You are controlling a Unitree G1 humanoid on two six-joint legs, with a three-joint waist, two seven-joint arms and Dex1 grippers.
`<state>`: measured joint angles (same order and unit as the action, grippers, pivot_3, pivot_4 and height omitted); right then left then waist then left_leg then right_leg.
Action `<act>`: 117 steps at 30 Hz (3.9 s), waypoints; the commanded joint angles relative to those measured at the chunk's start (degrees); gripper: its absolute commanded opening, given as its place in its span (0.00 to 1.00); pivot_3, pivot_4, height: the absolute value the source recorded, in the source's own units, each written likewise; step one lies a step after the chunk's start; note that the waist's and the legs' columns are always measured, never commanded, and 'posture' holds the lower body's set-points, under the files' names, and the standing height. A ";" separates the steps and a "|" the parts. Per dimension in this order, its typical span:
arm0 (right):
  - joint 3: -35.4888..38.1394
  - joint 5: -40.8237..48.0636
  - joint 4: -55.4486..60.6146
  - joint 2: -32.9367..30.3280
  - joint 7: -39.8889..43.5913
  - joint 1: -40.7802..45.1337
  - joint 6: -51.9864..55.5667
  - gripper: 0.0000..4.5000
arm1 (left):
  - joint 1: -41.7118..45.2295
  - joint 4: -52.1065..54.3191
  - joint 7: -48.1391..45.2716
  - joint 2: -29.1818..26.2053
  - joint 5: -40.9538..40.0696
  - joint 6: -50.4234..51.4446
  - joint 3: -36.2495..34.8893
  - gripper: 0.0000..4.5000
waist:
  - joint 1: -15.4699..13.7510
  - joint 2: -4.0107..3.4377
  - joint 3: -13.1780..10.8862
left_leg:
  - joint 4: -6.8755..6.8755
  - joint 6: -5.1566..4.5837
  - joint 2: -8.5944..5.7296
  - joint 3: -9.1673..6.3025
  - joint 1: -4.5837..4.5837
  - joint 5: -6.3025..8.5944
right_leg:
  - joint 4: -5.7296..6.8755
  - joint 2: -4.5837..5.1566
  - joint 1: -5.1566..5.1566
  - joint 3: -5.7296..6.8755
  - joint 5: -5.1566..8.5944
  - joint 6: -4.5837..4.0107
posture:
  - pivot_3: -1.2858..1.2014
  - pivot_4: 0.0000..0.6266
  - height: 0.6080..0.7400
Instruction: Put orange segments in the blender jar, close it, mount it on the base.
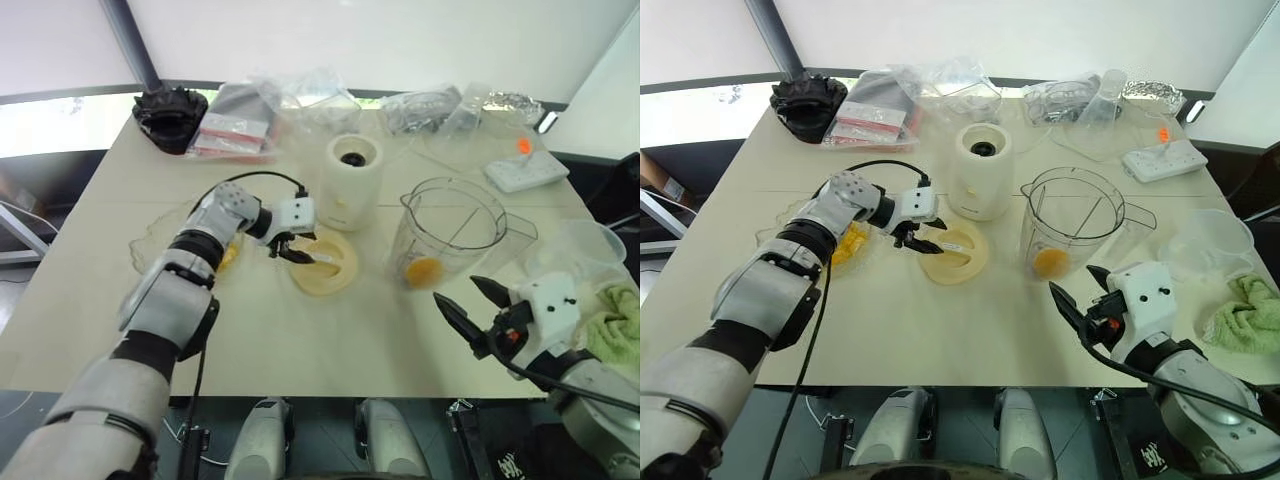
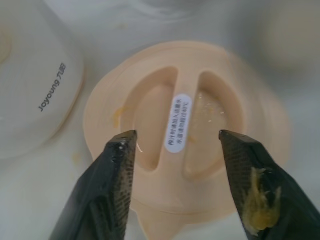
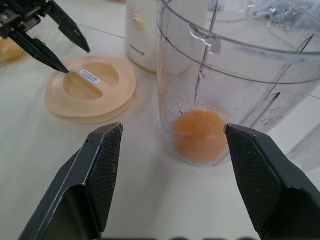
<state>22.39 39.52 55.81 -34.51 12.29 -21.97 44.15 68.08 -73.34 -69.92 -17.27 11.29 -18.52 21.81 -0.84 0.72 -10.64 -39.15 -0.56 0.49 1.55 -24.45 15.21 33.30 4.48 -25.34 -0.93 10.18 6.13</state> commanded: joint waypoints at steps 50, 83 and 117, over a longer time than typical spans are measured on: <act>-2.35 -20.15 -16.47 8.50 -8.00 4.96 -9.39 0.75 | 5.09 4.27 -15.36 -1.47 -2.40 2.24 -12.79 0.06 | 0.16 0.25 0.11 | 0.01 0.00 0.16 0.16 0.33 0.01 | -0.06 0.15 0.33 0.17 -0.04 -0.01 | 0.52 0.24 1.00; -6.12 -24.16 -34.36 19.14 -10.30 28.57 -15.53 0.20 | 15.57 11.47 -18.47 -7.04 -11.49 9.57 -16.25 0.06 | 0.32 0.24 0.10 | -0.06 -0.01 0.08 0.03 0.37 -0.02 | 0.76 -0.04 0.06 0.09 0.01 0.07 | 0.52 0.24 1.00; -19.07 -30.44 -29.60 26.03 -10.48 23.55 -14.70 0.20 | 21.79 19.46 -22.58 -1.57 -37.92 18.15 19.15 0.06 | 1.68 0.21 0.07 | -0.03 -0.02 0.11 0.01 0.32 -0.02 | 0.86 -0.08 -0.08 -0.07 0.10 0.16 | 0.52 0.24 1.00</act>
<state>3.14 9.44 24.57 -8.94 1.93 2.38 30.20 88.85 -56.39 -92.32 -18.01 -23.51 -0.73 39.45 0.84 0.93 -10.57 -39.18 -0.58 0.60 1.56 -24.13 15.19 34.16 4.40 -25.42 -1.00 10.28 6.29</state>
